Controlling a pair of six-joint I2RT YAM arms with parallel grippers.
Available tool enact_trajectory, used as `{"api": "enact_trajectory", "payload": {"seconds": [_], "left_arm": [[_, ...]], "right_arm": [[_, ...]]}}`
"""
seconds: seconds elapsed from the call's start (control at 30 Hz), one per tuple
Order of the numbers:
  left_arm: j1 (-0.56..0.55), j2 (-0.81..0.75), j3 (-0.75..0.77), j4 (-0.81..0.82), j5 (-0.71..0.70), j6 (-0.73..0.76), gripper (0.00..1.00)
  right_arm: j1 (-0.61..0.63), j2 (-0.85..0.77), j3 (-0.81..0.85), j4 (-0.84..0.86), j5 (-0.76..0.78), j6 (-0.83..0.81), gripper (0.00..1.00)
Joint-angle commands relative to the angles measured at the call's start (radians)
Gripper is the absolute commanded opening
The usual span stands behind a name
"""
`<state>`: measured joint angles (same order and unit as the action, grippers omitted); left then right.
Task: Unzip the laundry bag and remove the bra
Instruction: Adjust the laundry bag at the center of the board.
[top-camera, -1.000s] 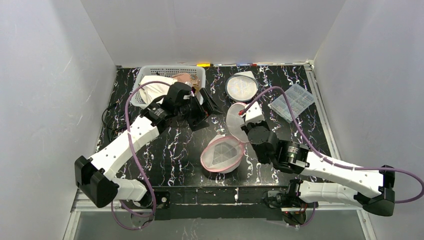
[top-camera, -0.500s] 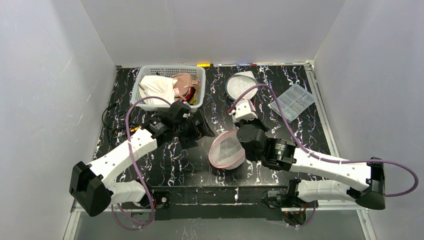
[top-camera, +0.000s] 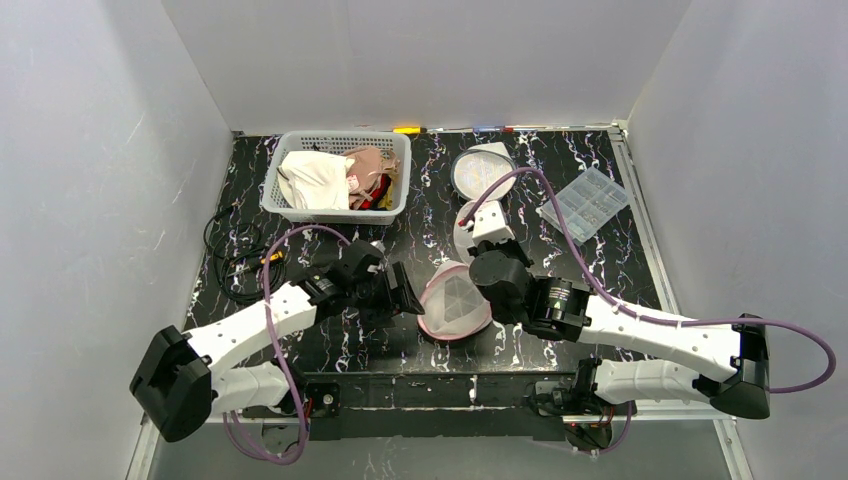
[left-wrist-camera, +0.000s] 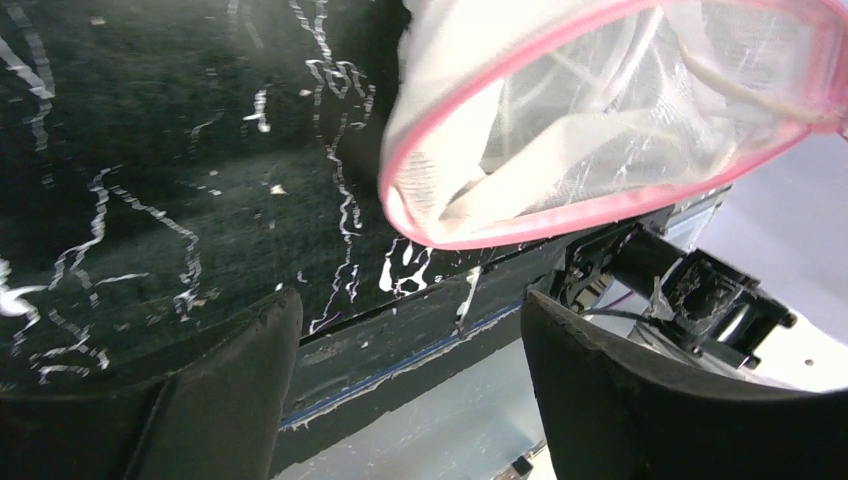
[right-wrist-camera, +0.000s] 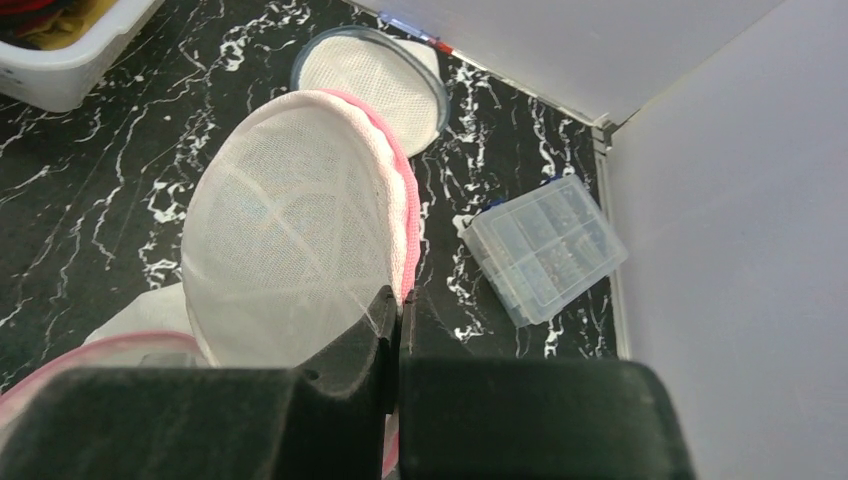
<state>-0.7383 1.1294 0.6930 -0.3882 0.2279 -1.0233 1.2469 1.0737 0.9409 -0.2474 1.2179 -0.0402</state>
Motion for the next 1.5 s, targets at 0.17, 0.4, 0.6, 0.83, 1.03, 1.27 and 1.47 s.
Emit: {"api": "enact_trajectory", "payload": {"seconds": [0.17,0.4,0.6,0.83,1.03,1.27,1.47], "left_arm": [[-0.090,0.115,-0.019,0.207,-0.039,0.057,0.68],[-0.091,0.245,-0.036,0.226,-0.062,0.066,0.62],[-0.092,0.317,-0.046,0.272,-0.072,0.064,0.37],[-0.092,0.286,-0.050,0.254,-0.109,0.063,0.00],[-0.092,0.147,0.123,-0.055,-0.204,0.218,0.00],[-0.088,0.072,0.416,-0.375,-0.344,0.436,0.00],[-0.083,0.098,0.665,-0.514,-0.270,0.504,0.00]], "right_arm": [[0.006,-0.005,0.044,-0.055,-0.059,0.134,0.01],[0.004,-0.018,0.041,-0.070,-0.053,0.144,0.01],[0.004,-0.027,0.034,-0.069,-0.050,0.150,0.01],[0.005,-0.038,0.025,-0.069,-0.048,0.154,0.01],[-0.001,-0.028,0.032,-0.034,0.012,0.058,0.01],[-0.086,-0.067,0.075,0.058,0.029,-0.085,0.01],[-0.081,-0.067,0.111,0.056,0.151,-0.199,0.01]]}}
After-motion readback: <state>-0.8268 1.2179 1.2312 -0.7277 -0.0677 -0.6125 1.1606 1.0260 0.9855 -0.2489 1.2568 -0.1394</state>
